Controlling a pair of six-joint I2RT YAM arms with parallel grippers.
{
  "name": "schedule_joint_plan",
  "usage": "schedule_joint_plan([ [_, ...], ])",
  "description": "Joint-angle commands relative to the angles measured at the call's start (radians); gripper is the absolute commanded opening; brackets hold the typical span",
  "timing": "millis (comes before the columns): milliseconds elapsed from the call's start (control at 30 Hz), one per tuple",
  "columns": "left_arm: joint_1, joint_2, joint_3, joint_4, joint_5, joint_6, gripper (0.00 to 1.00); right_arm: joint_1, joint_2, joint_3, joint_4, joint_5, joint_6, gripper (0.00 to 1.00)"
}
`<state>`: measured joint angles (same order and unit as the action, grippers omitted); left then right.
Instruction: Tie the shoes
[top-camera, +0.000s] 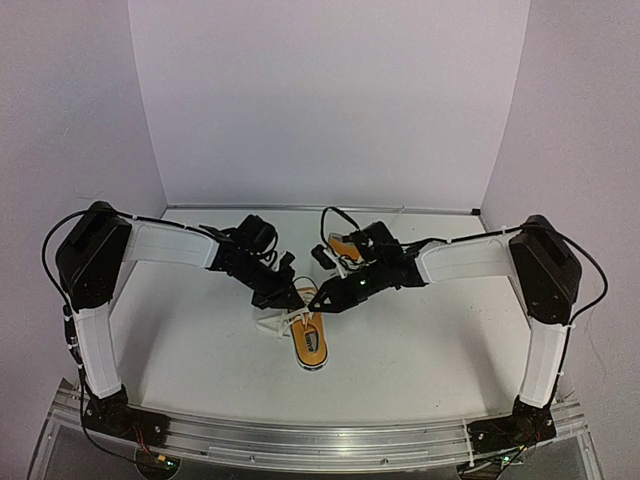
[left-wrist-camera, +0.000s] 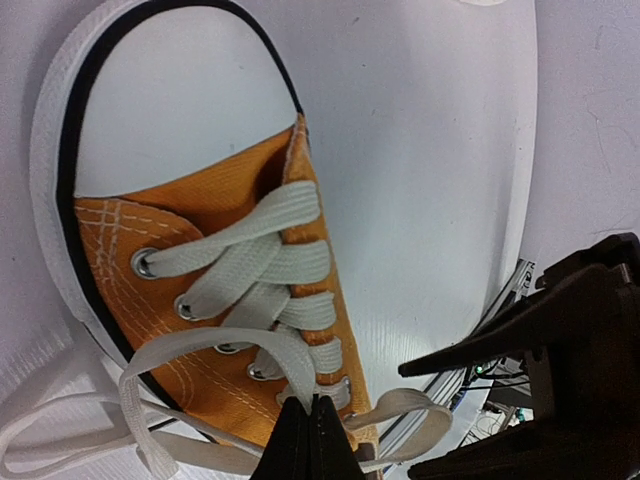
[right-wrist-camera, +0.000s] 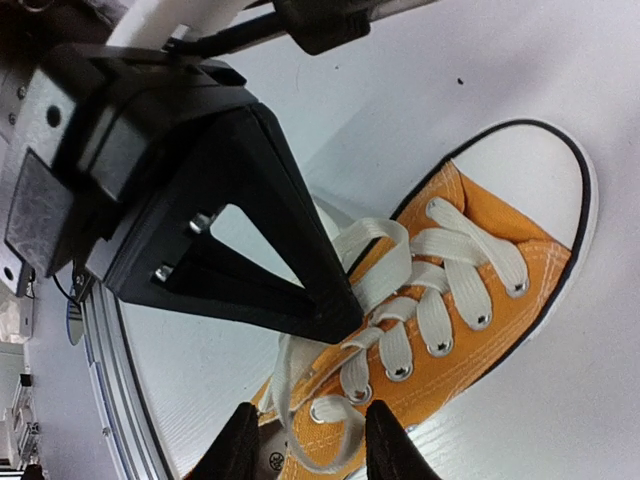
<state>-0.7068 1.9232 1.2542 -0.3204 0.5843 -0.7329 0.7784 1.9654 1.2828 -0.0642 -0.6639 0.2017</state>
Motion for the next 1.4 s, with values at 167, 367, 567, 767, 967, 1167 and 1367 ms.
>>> schedule_joint_plan([
  [167, -0.021, -0.033, -0.007, 0.075, 0.035, -0.030, 0.00, -0.002, -0.214, -0.145, 0.023, 0.091, 0.059, 0.47],
  [367, -0.021, -0.038, -0.021, 0.119, 0.045, -0.066, 0.00, 0.033, -0.280, -0.178, 0.024, 0.125, 0.103, 0.47],
  [567, -0.019, -0.048, -0.029, 0.109, 0.048, -0.094, 0.00, 0.101, -0.235, -0.142, 0.024, 0.183, 0.130, 0.44],
  [767, -0.011, -0.077, -0.042, 0.082, 0.039, -0.138, 0.00, 0.158, -0.175, -0.108, 0.023, 0.243, 0.155, 0.40],
  [967, -0.003, -0.064, -0.040, 0.054, 0.067, -0.183, 0.00, 0.179, -0.147, -0.086, 0.018, 0.299, 0.172, 0.40],
  [1167, 0.000, -0.073, -0.095, 0.120, 0.085, -0.251, 0.00, 0.197, -0.122, -0.069, 0.009, 0.352, 0.182, 0.40],
  [1367, 0.001, -0.092, -0.111, 0.146, 0.088, -0.281, 0.00, 0.214, -0.086, -0.031, -0.017, 0.383, 0.175, 0.40],
])
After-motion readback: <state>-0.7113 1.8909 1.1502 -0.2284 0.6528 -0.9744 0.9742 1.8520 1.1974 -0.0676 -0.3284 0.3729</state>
